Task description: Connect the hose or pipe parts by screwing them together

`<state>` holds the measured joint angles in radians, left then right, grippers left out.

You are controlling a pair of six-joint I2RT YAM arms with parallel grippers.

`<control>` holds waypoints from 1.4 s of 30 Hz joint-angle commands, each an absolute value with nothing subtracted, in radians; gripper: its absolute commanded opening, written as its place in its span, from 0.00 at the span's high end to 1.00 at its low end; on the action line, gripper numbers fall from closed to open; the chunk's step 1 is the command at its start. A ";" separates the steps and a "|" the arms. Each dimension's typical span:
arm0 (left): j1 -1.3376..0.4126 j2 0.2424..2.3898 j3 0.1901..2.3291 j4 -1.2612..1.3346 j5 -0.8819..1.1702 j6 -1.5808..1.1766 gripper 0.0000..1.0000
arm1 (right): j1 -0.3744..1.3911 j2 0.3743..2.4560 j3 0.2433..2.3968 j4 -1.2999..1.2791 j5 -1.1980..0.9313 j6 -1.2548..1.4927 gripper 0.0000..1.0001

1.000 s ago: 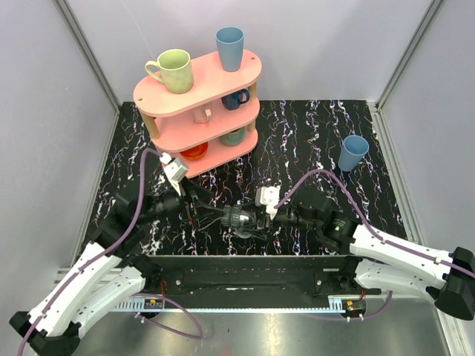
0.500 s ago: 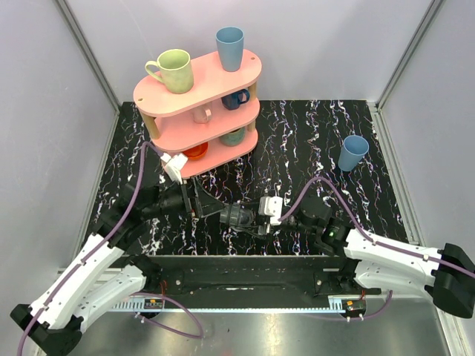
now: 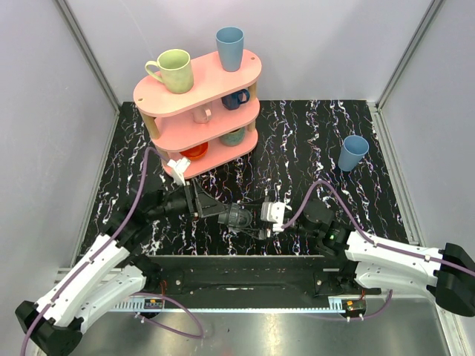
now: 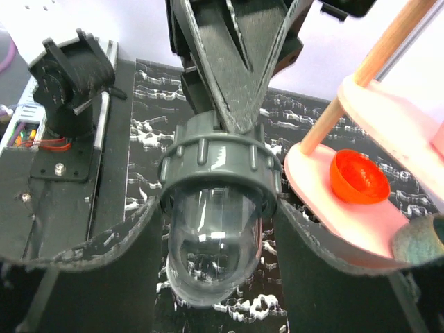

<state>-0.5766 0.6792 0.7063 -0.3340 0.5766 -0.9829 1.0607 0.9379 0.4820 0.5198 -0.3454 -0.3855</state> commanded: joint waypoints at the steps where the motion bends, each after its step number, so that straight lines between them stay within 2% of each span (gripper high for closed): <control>1: -0.572 0.689 0.654 -0.216 0.652 -1.012 0.56 | 1.071 0.919 0.500 0.598 -0.302 -0.374 1.00; 3: -0.572 0.687 0.643 -0.166 0.661 -1.014 0.69 | 1.071 0.923 0.503 0.604 -0.293 -0.359 1.00; 4: -0.572 0.687 0.638 -0.149 0.672 -1.014 0.85 | 1.071 0.926 0.508 0.603 -0.293 -0.351 1.00; 5: -0.572 0.686 0.628 -0.126 0.684 -1.009 0.97 | 1.071 0.936 0.512 0.601 -0.290 -0.341 1.00; 6: -0.572 0.686 0.621 -0.082 0.696 -1.006 1.00 | 1.071 0.940 0.517 0.597 -0.287 -0.318 1.00; 11: -0.572 0.658 0.540 0.086 0.758 -0.994 1.00 | 1.071 0.959 0.541 0.610 -0.264 -0.157 1.00; 18: -0.574 0.615 0.457 0.259 0.794 -0.827 1.00 | 1.020 0.959 0.600 0.617 -0.394 0.076 1.00; 22: -0.574 0.585 0.453 0.256 0.830 -0.671 1.00 | 0.997 0.960 0.620 0.577 -0.501 0.123 1.00; 29: -0.574 0.525 0.431 0.314 0.867 -0.404 1.00 | 0.985 1.006 0.647 0.521 -0.552 0.170 1.00; 34: -0.574 0.557 0.512 0.158 0.842 -0.304 1.00 | 0.982 1.003 0.621 0.569 -0.589 0.144 1.00; 35: -0.574 0.575 0.532 0.137 0.828 -0.336 0.67 | 0.980 1.003 0.618 0.569 -0.589 0.132 1.00; 37: -0.574 0.581 0.604 0.020 0.703 -0.368 0.42 | 0.982 0.999 0.611 0.554 -0.574 0.086 1.00; 38: -0.574 0.577 0.623 -0.010 0.666 -0.399 0.34 | 0.982 0.997 0.606 0.545 -0.565 0.069 1.00; 42: -0.574 0.561 0.742 -0.253 0.505 -0.495 0.18 | 0.982 0.976 0.585 0.499 -0.497 -0.086 1.00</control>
<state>-0.5800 0.5713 0.6117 -0.0731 0.7341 -0.4347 0.9665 1.0054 0.5777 0.4587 -0.4877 0.0467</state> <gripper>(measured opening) 0.765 0.633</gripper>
